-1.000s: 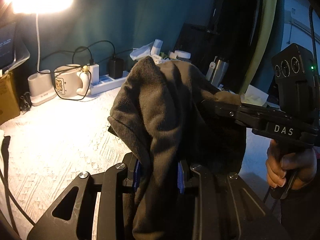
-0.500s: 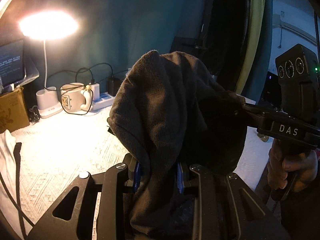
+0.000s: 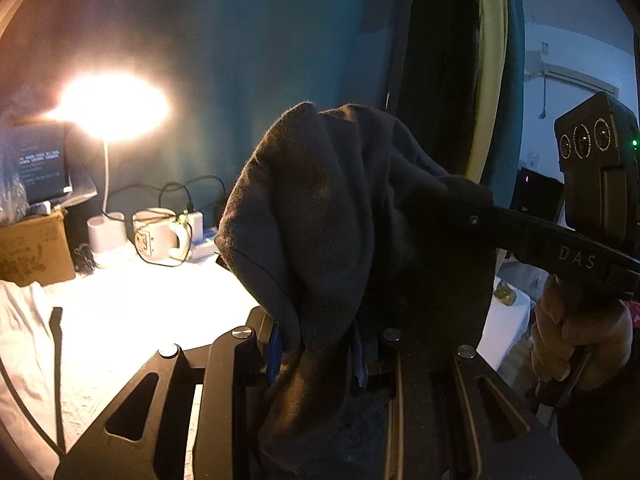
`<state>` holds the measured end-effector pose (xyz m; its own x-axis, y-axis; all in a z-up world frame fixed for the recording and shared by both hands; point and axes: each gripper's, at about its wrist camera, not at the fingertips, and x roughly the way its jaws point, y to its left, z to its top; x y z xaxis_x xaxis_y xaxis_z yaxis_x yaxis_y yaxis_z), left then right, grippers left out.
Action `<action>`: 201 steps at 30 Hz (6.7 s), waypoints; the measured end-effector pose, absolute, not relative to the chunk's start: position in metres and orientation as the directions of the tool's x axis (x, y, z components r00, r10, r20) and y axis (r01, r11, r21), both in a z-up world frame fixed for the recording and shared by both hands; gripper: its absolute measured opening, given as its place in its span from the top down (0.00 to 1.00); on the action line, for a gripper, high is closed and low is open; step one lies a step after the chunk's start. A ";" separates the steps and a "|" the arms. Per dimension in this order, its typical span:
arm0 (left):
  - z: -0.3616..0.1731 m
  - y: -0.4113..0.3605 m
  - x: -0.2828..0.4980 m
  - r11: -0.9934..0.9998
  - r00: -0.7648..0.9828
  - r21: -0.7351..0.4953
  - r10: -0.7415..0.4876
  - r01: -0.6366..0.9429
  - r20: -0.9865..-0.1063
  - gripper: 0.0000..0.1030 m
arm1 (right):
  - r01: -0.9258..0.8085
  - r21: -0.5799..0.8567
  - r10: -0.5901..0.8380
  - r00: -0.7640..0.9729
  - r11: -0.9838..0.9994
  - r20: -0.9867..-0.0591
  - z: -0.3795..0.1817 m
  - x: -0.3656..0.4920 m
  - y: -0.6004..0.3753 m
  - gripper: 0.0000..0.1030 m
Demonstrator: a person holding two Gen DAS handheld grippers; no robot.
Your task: Fold small clothes
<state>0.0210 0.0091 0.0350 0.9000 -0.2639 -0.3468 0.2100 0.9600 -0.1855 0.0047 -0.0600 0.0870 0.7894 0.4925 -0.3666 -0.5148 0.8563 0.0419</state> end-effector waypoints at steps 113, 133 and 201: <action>-0.080 0.230 0.126 0.964 0.690 -0.201 -0.028 -0.172 -0.723 0.74 | -0.488 0.347 0.581 0.494 0.801 -0.647 -0.110 0.251 0.104 0.84; -0.091 0.265 0.162 0.949 0.632 -0.209 -0.014 -0.236 -0.775 0.55 | -0.418 0.374 0.551 0.482 0.828 -0.681 -0.124 0.290 0.100 0.84; -0.051 0.173 0.047 0.960 0.669 -0.151 0.047 -0.235 -0.742 0.46 | -0.419 0.291 0.477 0.456 0.860 -0.751 -0.119 0.093 0.035 0.93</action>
<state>0.0468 0.1728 -0.0510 0.6691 0.0470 -0.7417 -0.2350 0.9602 -0.1511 0.0935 0.0350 -0.1193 0.4563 0.4771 -0.7511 -0.4195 0.8598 0.2913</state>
